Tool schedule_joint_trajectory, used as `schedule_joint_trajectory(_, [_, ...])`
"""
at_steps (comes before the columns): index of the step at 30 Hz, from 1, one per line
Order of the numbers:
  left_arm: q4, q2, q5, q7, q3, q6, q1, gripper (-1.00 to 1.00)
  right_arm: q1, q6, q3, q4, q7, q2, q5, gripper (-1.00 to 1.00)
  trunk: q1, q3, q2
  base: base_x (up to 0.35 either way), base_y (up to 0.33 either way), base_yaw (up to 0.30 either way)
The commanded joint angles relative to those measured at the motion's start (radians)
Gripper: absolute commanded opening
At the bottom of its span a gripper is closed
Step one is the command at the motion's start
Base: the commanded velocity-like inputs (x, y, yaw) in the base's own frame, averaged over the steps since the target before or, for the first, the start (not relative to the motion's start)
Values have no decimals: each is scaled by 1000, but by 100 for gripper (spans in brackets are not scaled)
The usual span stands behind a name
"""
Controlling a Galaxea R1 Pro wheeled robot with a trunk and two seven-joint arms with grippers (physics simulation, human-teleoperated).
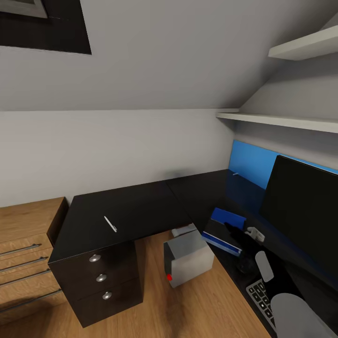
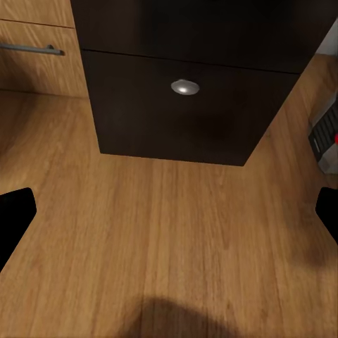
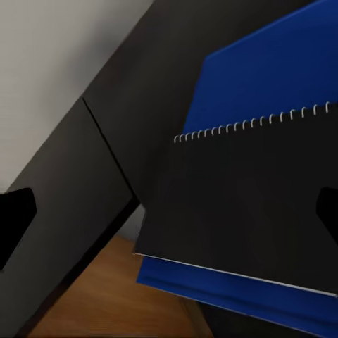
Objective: In the bedroom, organize the workspace by keeping the computer under the desk, ensuring the monitor is on the desk, placing the keyboard on the desk next to the monitor, placing the mouse on the desk next to the keyboard, moving the folder from the swivel chair onto the desk next to the mouse, stacking the notebook on top of the folder with the pen on top of the notebook, and positioning the swivel chair next to the desk.
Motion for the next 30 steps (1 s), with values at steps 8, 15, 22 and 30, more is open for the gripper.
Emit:
schedule_joint_trajectory(8, [-2, -1, -4, 3, 3, 0, 0, 100, 2, 16, -4, 1, 104, 2, -9, 100, 0, -1, -1, 0, 0, 65])
schedule_joint_trajectory(15, [-2, -1, -4, 3, 2, 0, 0, 100, 5, 15, -4, 3, 142, 4, -9, 100, 0, -4, -1, 0, 0, 218])
schedule_joint_trajectory(22, [-2, 0, -3, 4, 2, 0, 0, 100, 7, 9, -4, 4, 150, 6, -8, 100, 0, -7, -1, 0, 0, 254])
schedule_joint_trajectory(30, [-2, 0, -3, 4, 2, 1, 0, 100, 8, 4, -4, 4, 152, 10, -7, 100, 0, -10, -1, 0, 0, 262])
